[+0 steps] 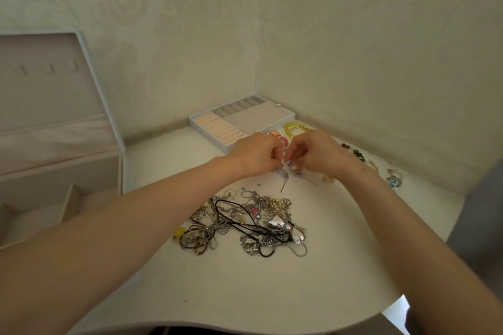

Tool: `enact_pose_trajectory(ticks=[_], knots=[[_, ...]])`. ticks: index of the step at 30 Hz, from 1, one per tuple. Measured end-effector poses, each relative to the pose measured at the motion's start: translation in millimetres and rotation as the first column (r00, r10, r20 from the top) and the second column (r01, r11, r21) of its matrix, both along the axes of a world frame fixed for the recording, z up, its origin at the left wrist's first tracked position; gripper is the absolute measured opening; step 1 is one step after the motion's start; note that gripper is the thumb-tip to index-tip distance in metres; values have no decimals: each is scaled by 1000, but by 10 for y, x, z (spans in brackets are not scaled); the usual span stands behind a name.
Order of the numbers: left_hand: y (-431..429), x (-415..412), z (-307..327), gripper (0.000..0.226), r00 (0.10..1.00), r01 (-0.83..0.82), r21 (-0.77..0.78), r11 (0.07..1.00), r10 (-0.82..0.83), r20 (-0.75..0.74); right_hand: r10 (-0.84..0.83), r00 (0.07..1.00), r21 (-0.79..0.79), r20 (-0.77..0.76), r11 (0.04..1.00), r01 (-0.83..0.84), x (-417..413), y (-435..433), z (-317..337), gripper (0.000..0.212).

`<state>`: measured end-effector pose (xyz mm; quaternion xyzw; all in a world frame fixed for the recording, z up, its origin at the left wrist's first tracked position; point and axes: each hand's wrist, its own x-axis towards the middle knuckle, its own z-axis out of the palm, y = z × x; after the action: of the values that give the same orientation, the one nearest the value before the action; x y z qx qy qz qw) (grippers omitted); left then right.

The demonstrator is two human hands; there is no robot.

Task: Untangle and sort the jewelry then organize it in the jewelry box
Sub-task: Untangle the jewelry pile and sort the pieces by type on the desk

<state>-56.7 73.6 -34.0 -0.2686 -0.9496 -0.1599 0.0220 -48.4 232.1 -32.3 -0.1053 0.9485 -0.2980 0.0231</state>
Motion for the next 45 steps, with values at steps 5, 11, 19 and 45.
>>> enact_pose_trajectory(ticks=[5, 11, 19, 45], knots=[[3, 7, -16, 11, 999, -19, 31, 999, 18, 26, -14, 991, -11, -135, 1000, 13, 45, -70, -58, 24], [-106, -9, 128, 10, 994, -7, -60, 998, 13, 105, 116, 972, 112, -204, 989, -94, 176, -22, 0, 33], [-516, 39, 234, 6, 988, -20, 15, 1000, 18, 155, 220, 972, 218, -82, 956, -198, 276, 43, -88, 56], [-957, 103, 60, 11, 974, -161, 68, 985, 147, 173, 280, 919, 473, -277, 872, -123, -54, -552, -139, 67]])
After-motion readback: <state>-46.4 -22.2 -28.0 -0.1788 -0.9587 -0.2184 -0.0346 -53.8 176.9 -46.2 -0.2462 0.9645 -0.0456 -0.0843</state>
